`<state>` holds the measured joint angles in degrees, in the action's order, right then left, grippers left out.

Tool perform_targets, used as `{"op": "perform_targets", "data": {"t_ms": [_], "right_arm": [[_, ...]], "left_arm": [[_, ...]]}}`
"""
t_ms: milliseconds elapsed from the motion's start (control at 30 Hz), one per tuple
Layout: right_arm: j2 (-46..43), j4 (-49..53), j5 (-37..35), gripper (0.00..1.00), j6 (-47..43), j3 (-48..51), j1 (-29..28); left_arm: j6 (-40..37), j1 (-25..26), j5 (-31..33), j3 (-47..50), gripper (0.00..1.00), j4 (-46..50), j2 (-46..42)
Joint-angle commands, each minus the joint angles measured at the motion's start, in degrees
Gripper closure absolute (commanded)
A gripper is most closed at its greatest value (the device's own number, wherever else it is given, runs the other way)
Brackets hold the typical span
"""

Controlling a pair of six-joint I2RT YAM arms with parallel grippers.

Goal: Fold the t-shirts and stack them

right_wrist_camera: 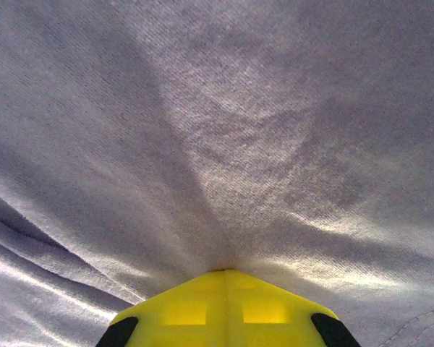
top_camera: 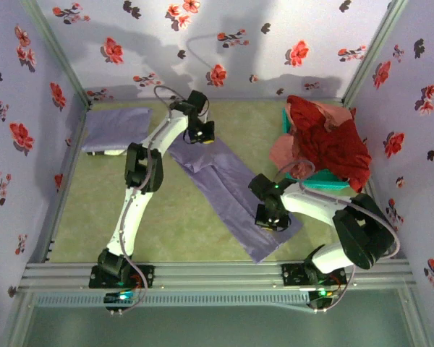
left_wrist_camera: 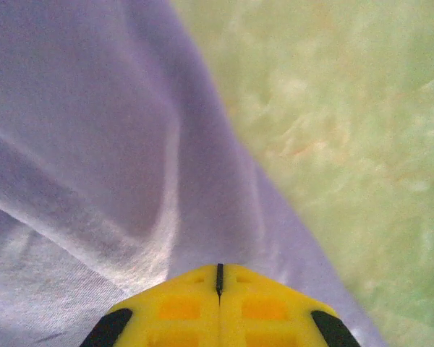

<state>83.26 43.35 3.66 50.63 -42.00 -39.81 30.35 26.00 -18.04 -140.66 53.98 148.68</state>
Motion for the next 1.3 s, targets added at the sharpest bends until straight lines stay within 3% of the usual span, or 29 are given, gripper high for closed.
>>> {"op": "perform_targets", "data": {"t_ms": [0,133,333,667,833,1033,1167,1267], "right_arm": [[2.63,-1.35,2.32,1.00,-0.09,-0.84,-0.95],[3.72,-2.26,2.49,1.00,-0.45,-1.33,-1.05],[5.73,-1.98,2.80,1.00,-1.24,-2.63,-1.15],[5.95,-0.30,2.67,1.00,-0.77,-4.24,-2.36],[6.38,-0.96,3.54,1.00,0.18,-4.35,-3.44],[7.00,-3.34,5.59,1.00,1.80,-4.71,-5.24],[9.11,-11.25,14.02,0.98,1.49,-5.64,-6.27],[9.31,-11.10,14.10,0.97,0.24,-8.31,-6.74]], "left_arm": [[2.03,0.07,2.26,-1.15,1.00,2.67,-6.20],[2.85,-0.91,8.34,9.62,1.00,4.01,-14.32],[8.80,-2.99,6.88,34.26,1.00,-8.40,-23.69],[14.01,-3.30,5.88,48.52,1.00,-21.45,-23.99],[13.91,-3.82,6.16,46.93,1.00,-20.80,-20.87],[10.91,-5.97,4.40,35.12,1.00,-16.41,-12.18],[8.38,-6.49,0.08,21.70,1.00,-13.75,-4.46],[5.55,-6.06,-3.92,7.58,1.00,-8.65,1.32]]}}
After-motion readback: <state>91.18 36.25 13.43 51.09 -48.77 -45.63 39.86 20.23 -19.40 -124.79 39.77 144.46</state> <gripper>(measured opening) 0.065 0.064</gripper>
